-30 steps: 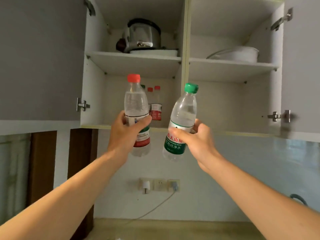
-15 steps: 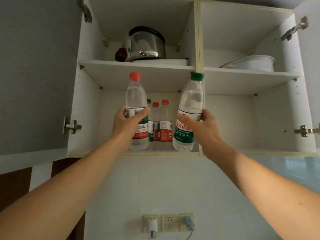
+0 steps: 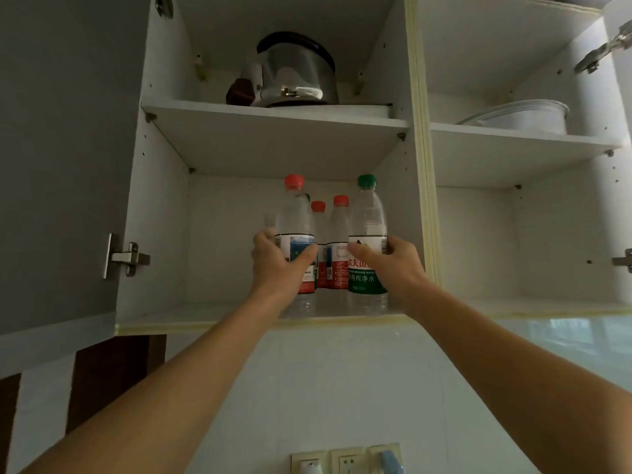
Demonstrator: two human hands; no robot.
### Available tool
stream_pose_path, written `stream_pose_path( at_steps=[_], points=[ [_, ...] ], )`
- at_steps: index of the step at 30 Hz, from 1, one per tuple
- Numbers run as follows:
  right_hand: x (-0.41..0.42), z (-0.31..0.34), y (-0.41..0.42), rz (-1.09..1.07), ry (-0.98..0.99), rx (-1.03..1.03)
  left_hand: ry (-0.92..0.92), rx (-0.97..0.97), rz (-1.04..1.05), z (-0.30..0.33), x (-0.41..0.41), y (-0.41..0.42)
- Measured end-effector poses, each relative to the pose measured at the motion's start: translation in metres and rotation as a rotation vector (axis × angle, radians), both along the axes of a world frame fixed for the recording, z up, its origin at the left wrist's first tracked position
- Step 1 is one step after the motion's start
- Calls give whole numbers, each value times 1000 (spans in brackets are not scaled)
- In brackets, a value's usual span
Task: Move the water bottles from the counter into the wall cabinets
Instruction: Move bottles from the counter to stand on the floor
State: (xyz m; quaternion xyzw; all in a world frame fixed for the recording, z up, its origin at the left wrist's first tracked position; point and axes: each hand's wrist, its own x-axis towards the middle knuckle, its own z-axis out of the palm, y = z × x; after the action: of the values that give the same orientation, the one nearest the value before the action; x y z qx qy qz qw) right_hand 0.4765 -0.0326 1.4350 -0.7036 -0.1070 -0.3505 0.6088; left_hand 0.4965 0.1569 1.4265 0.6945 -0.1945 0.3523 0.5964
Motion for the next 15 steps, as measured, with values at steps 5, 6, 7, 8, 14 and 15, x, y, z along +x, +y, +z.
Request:
stream_pose_path(
  at_steps=[5, 6, 7, 8, 14, 15],
  points=[
    [11, -6, -18, -66, 64, -283, 7, 266, 214, -2, 13, 16],
    [13, -8, -23, -83, 75, -327, 23, 295, 181, 1, 14, 21],
    [15, -10, -27, -101, 81, -354, 39, 308, 124, 3, 14, 24],
    [17, -11, -30, -119, 82, -370, 48, 318, 83, 5, 15, 25],
    [39, -14, -31, -197, 70, -389, -9, 375, 183, 5, 25, 10],
    [43, -15, -31, -213, 67, -387, -12, 375, 198, 6, 26, 6]
  ],
)
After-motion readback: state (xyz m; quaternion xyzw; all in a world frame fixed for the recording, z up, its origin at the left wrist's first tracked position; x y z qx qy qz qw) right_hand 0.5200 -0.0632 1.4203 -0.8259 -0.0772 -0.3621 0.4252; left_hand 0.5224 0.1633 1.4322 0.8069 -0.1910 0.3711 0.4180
